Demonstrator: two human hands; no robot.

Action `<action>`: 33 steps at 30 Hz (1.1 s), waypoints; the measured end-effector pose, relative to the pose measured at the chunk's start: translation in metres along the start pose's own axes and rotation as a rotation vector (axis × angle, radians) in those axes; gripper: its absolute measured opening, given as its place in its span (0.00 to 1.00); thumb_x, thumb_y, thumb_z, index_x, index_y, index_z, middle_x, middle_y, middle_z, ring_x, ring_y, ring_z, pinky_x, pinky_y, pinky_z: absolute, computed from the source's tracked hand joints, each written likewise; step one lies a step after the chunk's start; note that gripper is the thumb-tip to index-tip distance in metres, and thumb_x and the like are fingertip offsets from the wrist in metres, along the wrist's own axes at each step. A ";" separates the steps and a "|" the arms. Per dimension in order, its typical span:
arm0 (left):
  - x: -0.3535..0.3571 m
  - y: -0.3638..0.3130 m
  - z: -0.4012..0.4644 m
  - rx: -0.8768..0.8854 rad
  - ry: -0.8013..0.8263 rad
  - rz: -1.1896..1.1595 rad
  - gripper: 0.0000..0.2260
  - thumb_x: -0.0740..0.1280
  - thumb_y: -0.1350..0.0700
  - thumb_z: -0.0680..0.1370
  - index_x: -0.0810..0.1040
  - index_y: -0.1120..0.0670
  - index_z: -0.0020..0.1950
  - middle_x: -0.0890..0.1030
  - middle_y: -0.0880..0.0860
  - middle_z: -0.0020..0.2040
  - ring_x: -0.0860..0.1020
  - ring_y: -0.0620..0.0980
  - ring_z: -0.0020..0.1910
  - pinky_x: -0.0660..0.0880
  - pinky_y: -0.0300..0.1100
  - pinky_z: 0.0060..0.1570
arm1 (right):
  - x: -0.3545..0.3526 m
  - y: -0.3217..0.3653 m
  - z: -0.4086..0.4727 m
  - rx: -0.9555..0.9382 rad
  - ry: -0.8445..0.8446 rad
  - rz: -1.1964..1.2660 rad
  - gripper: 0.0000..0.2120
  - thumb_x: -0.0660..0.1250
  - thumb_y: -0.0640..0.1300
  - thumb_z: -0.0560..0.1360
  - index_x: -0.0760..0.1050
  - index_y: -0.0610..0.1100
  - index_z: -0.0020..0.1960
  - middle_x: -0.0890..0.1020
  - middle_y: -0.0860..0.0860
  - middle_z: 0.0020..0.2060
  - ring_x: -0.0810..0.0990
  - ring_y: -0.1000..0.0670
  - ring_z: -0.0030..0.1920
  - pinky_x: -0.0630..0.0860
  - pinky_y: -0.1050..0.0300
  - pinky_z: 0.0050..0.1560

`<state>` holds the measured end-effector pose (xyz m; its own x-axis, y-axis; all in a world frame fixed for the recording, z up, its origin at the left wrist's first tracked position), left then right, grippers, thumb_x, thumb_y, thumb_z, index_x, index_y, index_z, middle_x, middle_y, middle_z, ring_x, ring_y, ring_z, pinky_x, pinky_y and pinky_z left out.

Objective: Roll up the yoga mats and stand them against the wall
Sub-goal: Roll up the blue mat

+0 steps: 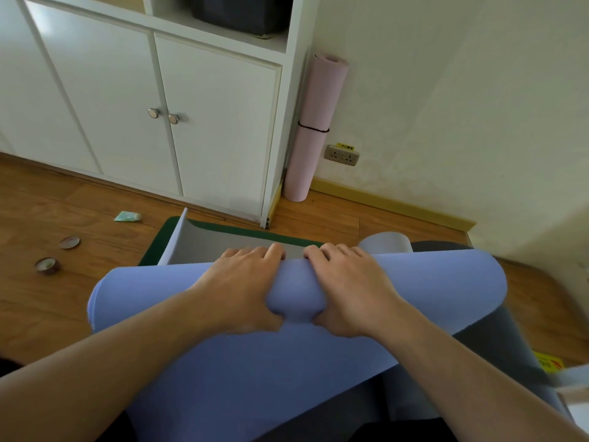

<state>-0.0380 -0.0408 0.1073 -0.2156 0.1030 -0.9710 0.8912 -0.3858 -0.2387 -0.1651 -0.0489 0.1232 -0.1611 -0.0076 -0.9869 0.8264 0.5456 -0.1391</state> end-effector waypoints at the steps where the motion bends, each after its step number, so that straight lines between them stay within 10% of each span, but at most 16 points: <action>1: 0.001 -0.002 -0.001 0.023 -0.010 0.053 0.39 0.73 0.30 0.65 0.64 0.45 0.69 0.72 0.45 0.63 0.74 0.48 0.60 0.73 0.44 0.61 | -0.001 -0.001 0.000 0.003 -0.001 0.016 0.40 0.77 0.63 0.65 0.64 0.52 0.70 0.77 0.53 0.61 0.77 0.47 0.60 0.74 0.49 0.61; 7: 0.007 -0.010 -0.001 0.022 -0.053 0.231 0.46 0.78 0.34 0.66 0.60 0.51 0.74 0.71 0.50 0.68 0.71 0.53 0.66 0.72 0.49 0.67 | -0.002 -0.003 0.000 0.030 0.034 0.087 0.37 0.76 0.63 0.64 0.63 0.54 0.66 0.78 0.54 0.57 0.79 0.47 0.58 0.75 0.49 0.58; 13: -0.010 -0.001 0.005 -0.007 -0.106 0.055 0.40 0.77 0.38 0.66 0.62 0.47 0.72 0.78 0.44 0.61 0.80 0.49 0.56 0.73 0.44 0.59 | -0.002 -0.004 -0.005 0.015 0.046 -0.011 0.59 0.83 0.65 0.61 0.53 0.50 0.80 0.67 0.51 0.69 0.68 0.46 0.68 0.66 0.50 0.73; 18: -0.019 -0.003 0.002 0.056 -0.144 0.077 0.35 0.73 0.35 0.68 0.64 0.44 0.69 0.78 0.44 0.62 0.77 0.48 0.58 0.70 0.45 0.63 | -0.014 -0.005 -0.002 0.029 -0.050 -0.013 0.42 0.77 0.62 0.66 0.60 0.53 0.72 0.73 0.52 0.63 0.74 0.45 0.61 0.72 0.50 0.62; 25: -0.017 -0.007 0.003 0.031 -0.148 0.340 0.51 0.78 0.32 0.64 0.59 0.52 0.78 0.70 0.53 0.70 0.71 0.56 0.67 0.71 0.50 0.69 | -0.020 -0.013 -0.004 0.080 -0.053 0.086 0.38 0.75 0.63 0.63 0.63 0.55 0.68 0.78 0.55 0.57 0.78 0.48 0.57 0.75 0.49 0.58; 33: -0.026 0.001 0.006 0.010 -0.129 0.077 0.40 0.77 0.35 0.65 0.63 0.46 0.69 0.80 0.43 0.58 0.79 0.48 0.56 0.73 0.46 0.62 | -0.012 -0.012 -0.008 0.034 0.022 -0.038 0.57 0.82 0.66 0.62 0.54 0.51 0.79 0.68 0.51 0.68 0.69 0.45 0.67 0.69 0.48 0.71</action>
<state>-0.0343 -0.0493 0.1322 -0.1971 -0.0453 -0.9793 0.9031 -0.3972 -0.1633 -0.1776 -0.0492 0.1370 -0.2041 -0.0091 -0.9789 0.8374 0.5163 -0.1794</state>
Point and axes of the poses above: each hand's wrist, its own z-axis towards the middle knuckle, its own x-axis out of the palm, y = z × x, the point moved 9 cm from there along z, towards the middle knuckle
